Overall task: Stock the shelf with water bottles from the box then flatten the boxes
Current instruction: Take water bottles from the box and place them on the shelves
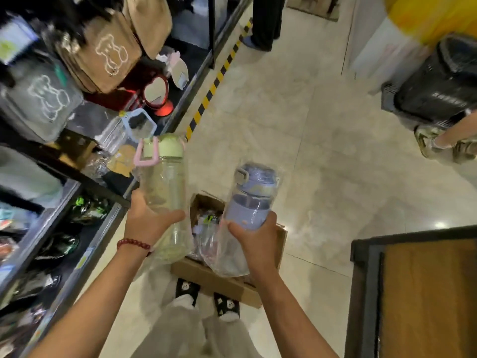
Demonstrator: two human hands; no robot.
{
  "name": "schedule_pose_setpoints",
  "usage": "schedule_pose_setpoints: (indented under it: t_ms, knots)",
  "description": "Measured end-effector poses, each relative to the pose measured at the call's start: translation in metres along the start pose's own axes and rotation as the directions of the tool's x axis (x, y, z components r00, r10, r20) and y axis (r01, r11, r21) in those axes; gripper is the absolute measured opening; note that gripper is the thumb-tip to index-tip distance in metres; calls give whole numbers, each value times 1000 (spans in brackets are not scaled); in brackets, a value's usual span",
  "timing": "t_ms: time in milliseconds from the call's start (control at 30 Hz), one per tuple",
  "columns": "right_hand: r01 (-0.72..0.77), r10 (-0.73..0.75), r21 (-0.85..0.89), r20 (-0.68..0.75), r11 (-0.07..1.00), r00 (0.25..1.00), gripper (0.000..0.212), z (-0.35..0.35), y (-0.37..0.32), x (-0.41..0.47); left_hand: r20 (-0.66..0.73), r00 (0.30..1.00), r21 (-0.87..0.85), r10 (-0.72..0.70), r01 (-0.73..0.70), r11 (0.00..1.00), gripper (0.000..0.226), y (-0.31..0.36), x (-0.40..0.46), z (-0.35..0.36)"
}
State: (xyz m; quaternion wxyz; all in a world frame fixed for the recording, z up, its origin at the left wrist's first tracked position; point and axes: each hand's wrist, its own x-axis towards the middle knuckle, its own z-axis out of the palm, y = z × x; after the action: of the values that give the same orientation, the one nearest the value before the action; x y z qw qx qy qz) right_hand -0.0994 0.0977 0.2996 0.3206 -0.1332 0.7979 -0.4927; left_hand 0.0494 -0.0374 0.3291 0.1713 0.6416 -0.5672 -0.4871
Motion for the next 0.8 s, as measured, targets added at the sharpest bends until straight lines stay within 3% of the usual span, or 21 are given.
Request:
schedule_pose_setpoints:
  t_ms: [200,333,433,533,600,800]
  knots:
    - [154,-153,11,237,988,959,64,-6,-38,-45,-169,985,-142,-26,2,990,82,-17,-76,-39]
    - [258,-245,15,371,966,896,65,15,-47,-77,-306,944,-306,-120,21,952,98,-37,-124,-60]
    - [327,-288,6,491,945,822,63,33,-54,-98,-405,898,-390,-172,1,921,105,-56,-153,-83]
    - [391,-293,-34,603,920,742,82,50,-60,-118,-495,841,-450,-220,-31,893,105,-71,-180,-108]
    - [421,-287,-49,660,906,694,80,62,-64,-134,-536,805,-494,-252,-57,867,108,-81,-196,-126]
    - [509,-318,-17,763,860,563,69,114,-68,-200,-647,692,-554,-319,-139,821,80,-121,-233,-185]
